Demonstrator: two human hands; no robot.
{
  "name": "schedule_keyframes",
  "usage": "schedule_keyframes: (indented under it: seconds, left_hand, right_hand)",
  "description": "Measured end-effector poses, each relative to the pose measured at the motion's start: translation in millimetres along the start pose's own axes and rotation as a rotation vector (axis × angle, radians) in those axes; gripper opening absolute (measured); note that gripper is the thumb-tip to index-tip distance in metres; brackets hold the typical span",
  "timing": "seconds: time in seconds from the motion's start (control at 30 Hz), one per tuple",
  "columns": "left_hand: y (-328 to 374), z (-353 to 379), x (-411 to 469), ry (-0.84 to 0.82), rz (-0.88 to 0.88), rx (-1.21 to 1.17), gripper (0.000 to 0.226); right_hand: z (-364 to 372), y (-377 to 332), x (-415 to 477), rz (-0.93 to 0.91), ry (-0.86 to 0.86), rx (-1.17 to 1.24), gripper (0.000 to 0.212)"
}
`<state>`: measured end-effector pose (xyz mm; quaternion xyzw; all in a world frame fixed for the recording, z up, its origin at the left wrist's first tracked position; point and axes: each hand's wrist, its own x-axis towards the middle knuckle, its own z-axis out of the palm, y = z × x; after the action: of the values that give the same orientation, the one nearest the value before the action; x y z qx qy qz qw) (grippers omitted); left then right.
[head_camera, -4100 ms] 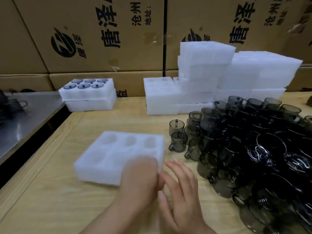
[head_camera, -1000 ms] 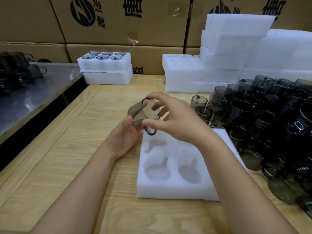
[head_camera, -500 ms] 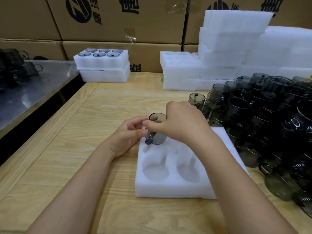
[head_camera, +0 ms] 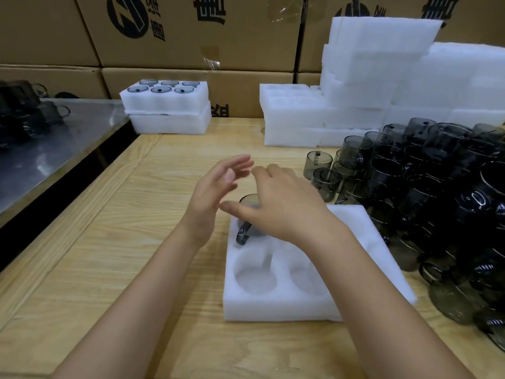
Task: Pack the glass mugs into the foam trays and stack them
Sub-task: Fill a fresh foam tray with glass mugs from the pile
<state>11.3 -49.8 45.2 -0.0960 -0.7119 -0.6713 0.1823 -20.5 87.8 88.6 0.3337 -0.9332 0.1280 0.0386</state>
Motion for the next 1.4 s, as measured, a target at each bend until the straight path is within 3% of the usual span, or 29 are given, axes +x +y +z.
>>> schedule_keyframes:
  seconds: [0.07, 0.13, 0.27, 0.4, 0.57, 0.7, 0.83, 0.93, 0.97, 1.03, 1.13, 1.23, 1.33, 1.4]
  left_hand:
    - [10, 4, 0, -0.094, 0.100, 0.110, 0.055]
    - [10, 5, 0, -0.195, 0.082, 0.270, 0.053]
    - [-7, 3, -5, -0.305, -0.066, 0.441, 0.039]
    - [-23, -3, -11, -0.336, -0.095, 0.476, 0.047]
    - [-35, -6, -14, -0.292, -0.050, 0.446, 0.050]
    - [-38, 4, -19, -0.148, 0.000, 0.316, 0.051]
    - [-37, 4, -17, -0.075, -0.136, 0.017, 0.055]
    - [-38, 0, -16, -0.079, -0.174, -0.045, 0.058]
    - [-38, -1, -16, -0.084, -0.189, -0.044, 0.059]
    - [-38, -1, -15, -0.074, -0.213, -0.028, 0.056]
    - [-38, 2, -14, -0.008, -0.246, -0.015, 0.048]
    - [-38, 2, -13, 0.093, -0.243, 0.009, 0.046]
    - [-38, -6, -11, 0.220, -0.252, -0.029, 0.048]
    - [-37, -10, -9, 0.220, -0.272, -0.054, 0.050]
  right_hand:
    - [7, -3, 1, -0.148, -0.062, 0.100, 0.069]
    - [15, -2, 1, -0.222, -0.147, 0.144, 0.063]
    - [26, 3, 1, -0.189, -0.280, 0.110, 0.066]
    - [37, -2, 1, -0.142, -0.308, 0.002, 0.070]
    - [39, -6, 0, -0.141, -0.277, -0.057, 0.070]
    - [40, -4, -4, -0.150, -0.184, -0.001, 0.051]
    - [34, 0, -1, -0.139, -0.144, 0.295, 0.031]
    - [14, 21, 10, 0.036, -0.047, 0.604, 0.043]
    - [6, 33, 14, 0.110, 0.060, 0.563, 0.042]
    - [-6, 63, 23, 0.235, 0.226, 0.236, 0.031]
    - [-10, 91, 30, 0.378, 0.069, -0.198, 0.028]
    - [-5, 95, 31, 0.440, -0.075, -0.285, 0.026]
    - [-1, 97, 34, 0.441, -0.061, -0.236, 0.020]
    - [2, 97, 35, 0.423, -0.034, -0.226, 0.016]
